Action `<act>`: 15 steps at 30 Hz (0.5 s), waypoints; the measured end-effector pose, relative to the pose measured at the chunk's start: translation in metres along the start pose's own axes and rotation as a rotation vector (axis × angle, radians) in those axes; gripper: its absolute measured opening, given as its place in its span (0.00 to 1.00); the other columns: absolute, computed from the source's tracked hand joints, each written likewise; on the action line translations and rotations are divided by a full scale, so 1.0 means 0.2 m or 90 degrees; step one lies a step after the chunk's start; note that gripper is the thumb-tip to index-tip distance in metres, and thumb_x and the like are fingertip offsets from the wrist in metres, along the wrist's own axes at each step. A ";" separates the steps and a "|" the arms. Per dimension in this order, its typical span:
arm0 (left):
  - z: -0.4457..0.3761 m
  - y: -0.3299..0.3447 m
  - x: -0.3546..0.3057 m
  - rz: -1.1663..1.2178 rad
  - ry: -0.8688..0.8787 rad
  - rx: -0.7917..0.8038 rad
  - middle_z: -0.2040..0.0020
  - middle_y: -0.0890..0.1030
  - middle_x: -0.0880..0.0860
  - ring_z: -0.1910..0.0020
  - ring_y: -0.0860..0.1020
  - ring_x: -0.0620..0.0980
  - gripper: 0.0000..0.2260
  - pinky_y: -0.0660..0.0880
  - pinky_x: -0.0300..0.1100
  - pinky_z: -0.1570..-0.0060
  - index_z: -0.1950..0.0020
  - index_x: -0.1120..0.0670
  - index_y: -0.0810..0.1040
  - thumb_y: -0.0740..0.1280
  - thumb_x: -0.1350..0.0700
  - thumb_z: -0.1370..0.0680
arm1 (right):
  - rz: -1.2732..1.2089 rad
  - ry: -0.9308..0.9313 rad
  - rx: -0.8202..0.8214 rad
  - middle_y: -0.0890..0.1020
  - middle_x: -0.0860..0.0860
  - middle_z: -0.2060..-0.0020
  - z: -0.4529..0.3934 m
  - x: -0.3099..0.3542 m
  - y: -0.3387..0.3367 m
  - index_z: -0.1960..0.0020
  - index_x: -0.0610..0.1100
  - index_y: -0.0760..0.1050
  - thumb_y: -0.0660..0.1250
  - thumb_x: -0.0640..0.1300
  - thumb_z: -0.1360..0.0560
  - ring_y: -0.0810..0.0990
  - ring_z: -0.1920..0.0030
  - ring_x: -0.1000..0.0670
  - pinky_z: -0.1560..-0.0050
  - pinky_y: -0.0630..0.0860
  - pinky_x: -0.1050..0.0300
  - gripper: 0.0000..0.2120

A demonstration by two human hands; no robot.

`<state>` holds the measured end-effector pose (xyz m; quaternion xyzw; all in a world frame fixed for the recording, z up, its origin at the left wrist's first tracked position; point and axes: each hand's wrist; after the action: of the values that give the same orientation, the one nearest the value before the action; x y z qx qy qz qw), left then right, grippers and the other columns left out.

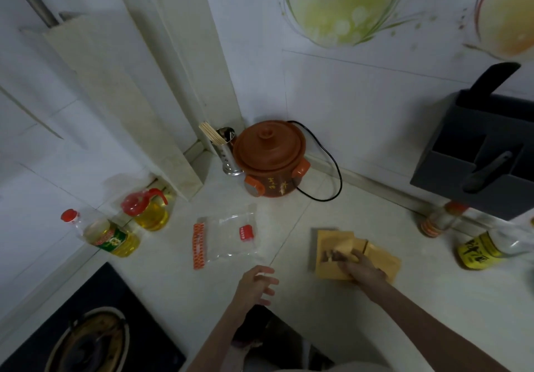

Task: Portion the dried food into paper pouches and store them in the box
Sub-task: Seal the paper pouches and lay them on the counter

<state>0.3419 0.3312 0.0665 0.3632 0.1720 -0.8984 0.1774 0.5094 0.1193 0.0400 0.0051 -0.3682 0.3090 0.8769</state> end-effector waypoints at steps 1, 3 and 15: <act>0.00 0.00 0.01 -0.009 0.000 0.004 0.53 0.84 0.56 0.63 0.79 0.51 0.11 0.77 0.41 0.66 0.45 0.58 0.78 0.62 0.67 0.24 | 0.018 -0.009 0.001 0.70 0.45 0.31 -0.01 0.01 0.01 0.27 0.46 0.62 0.69 0.43 0.25 0.69 0.32 0.41 0.36 0.69 0.46 0.29; -0.01 0.00 0.01 -0.029 -0.002 0.009 0.53 0.84 0.56 0.63 0.79 0.51 0.11 0.77 0.41 0.65 0.44 0.58 0.78 0.61 0.67 0.24 | 0.051 -0.008 0.000 0.70 0.45 0.32 -0.01 0.01 0.02 0.28 0.47 0.64 0.69 0.42 0.26 0.71 0.34 0.44 0.38 0.71 0.58 0.29; -0.17 -0.07 0.17 -0.100 0.001 0.000 0.51 0.78 0.59 0.58 0.76 0.54 0.07 0.72 0.44 0.60 0.44 0.57 0.76 0.62 0.65 0.21 | -0.209 0.137 -0.101 0.80 0.44 0.67 0.23 -0.42 0.04 0.50 0.35 0.78 0.59 0.29 0.26 0.77 0.69 0.48 0.67 0.76 0.59 0.11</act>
<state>0.3326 0.3518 0.0210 0.3491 0.2000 -0.9093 0.1063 0.4309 0.0689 0.0171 -0.0367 -0.2899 0.1309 0.9474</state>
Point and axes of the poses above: each hand's wrist, its own z-axis away from the middle knuckle, its own y-axis out of the palm, x = y × z
